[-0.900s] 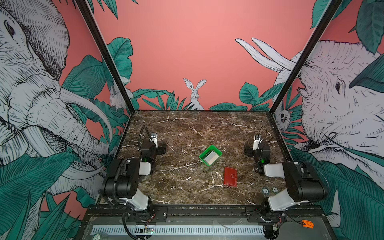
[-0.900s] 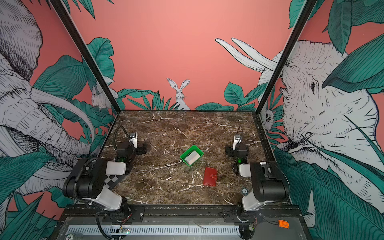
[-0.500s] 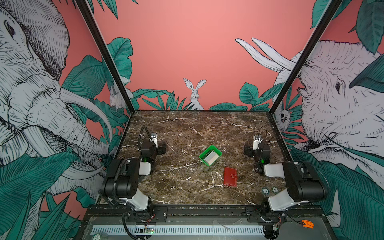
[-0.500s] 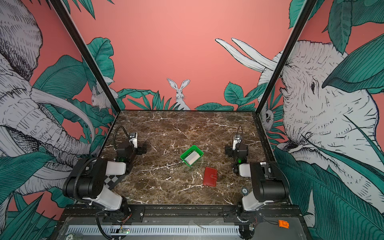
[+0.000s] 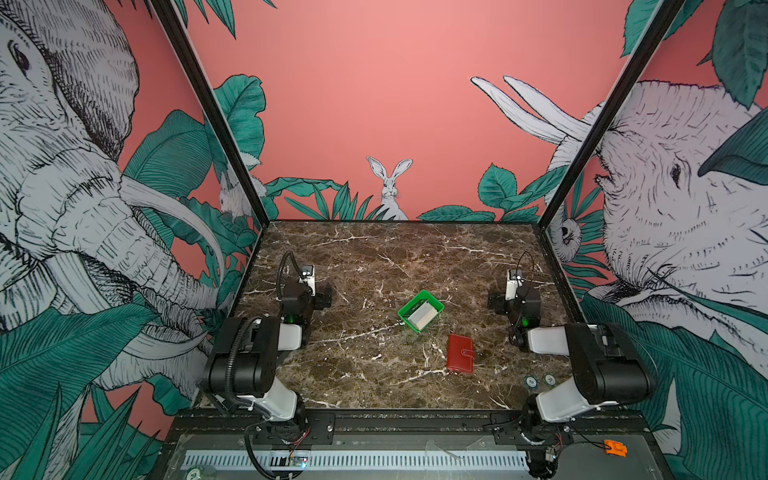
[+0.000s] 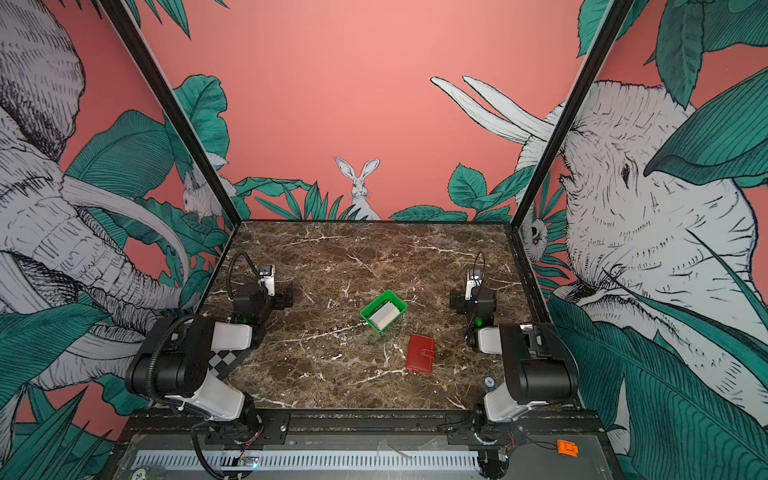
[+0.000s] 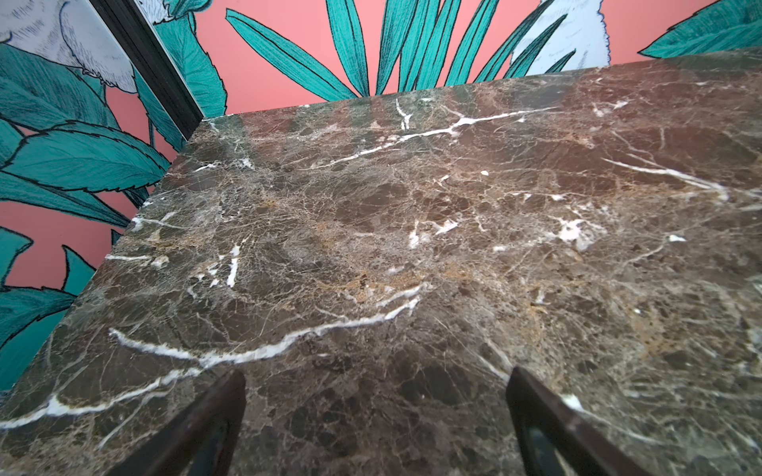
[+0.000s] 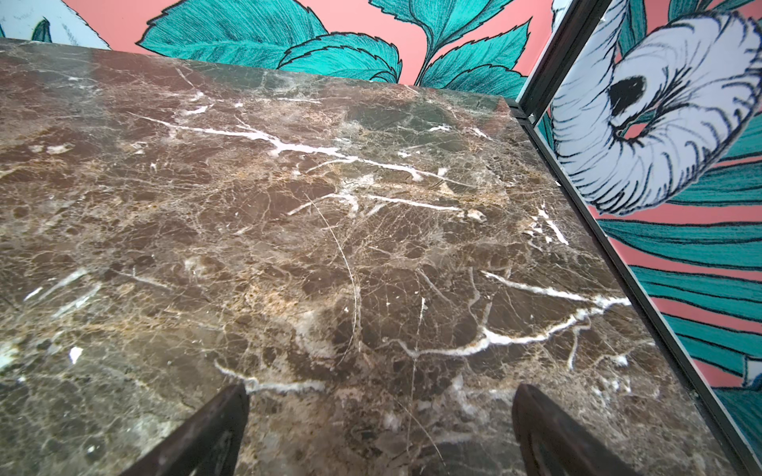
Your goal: Put the credit cards into the card holder
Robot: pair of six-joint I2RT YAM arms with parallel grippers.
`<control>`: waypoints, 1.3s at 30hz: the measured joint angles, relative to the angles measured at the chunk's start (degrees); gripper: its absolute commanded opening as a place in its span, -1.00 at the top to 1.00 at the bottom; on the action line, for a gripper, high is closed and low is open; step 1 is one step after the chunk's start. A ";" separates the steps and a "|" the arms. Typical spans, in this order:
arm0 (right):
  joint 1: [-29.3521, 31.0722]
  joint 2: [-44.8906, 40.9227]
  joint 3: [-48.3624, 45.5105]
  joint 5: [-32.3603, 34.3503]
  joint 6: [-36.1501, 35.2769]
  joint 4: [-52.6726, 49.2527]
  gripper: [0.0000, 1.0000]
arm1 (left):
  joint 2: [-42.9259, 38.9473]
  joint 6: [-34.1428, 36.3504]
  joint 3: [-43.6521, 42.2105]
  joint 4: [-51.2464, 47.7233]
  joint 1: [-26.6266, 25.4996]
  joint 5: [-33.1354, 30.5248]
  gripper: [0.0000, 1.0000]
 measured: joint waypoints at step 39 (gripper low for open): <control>0.00 -0.02 -0.68 0.26 0.04 2.21 -0.96 | 0.00 0.17 -0.09 0.22 0.00 0.17 -0.98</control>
